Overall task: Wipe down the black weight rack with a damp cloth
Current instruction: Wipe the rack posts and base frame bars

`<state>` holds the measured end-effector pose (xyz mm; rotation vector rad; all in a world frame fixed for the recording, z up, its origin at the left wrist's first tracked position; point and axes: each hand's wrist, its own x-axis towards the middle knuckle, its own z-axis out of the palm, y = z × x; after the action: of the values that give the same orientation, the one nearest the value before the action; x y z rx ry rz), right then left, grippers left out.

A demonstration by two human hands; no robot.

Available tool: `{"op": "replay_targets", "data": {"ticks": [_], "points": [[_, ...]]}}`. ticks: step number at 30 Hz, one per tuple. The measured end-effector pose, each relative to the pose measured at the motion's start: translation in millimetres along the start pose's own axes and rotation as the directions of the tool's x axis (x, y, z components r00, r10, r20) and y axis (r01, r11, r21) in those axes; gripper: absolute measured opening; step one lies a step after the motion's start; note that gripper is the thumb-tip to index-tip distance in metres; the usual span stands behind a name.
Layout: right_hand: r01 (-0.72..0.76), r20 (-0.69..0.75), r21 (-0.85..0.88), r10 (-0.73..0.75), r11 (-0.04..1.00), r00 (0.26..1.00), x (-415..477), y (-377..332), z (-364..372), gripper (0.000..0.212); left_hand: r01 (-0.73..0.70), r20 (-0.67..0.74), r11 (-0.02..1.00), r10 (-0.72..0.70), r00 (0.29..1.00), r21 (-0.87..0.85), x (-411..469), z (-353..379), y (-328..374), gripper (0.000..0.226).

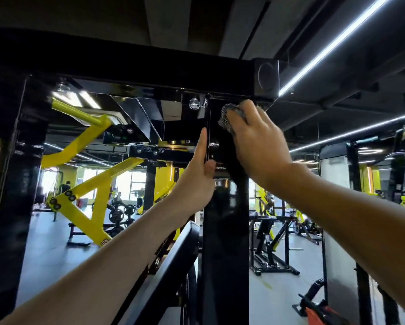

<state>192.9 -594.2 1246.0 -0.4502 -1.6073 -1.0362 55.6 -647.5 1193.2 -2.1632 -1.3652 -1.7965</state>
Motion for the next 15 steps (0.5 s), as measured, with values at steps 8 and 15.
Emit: {"op": "replay_targets", "data": {"ticks": [8, 15], "points": [[-0.031, -0.045, 0.152, 0.038, 0.988, 0.998, -2.8, 5.4, 1.6, 0.032, -0.015, -0.016, 0.998, 0.014, 1.0, -0.06, -5.2, 7.8, -15.5, 0.065], [0.062, -0.049, 0.177, -0.054, 0.982, 0.997, -18.5, 1.0, -0.7, 0.033, -0.042, -0.037, 0.999, 0.04, 0.999, -0.03, -9.7, 9.7, -18.6, 0.066]]}}
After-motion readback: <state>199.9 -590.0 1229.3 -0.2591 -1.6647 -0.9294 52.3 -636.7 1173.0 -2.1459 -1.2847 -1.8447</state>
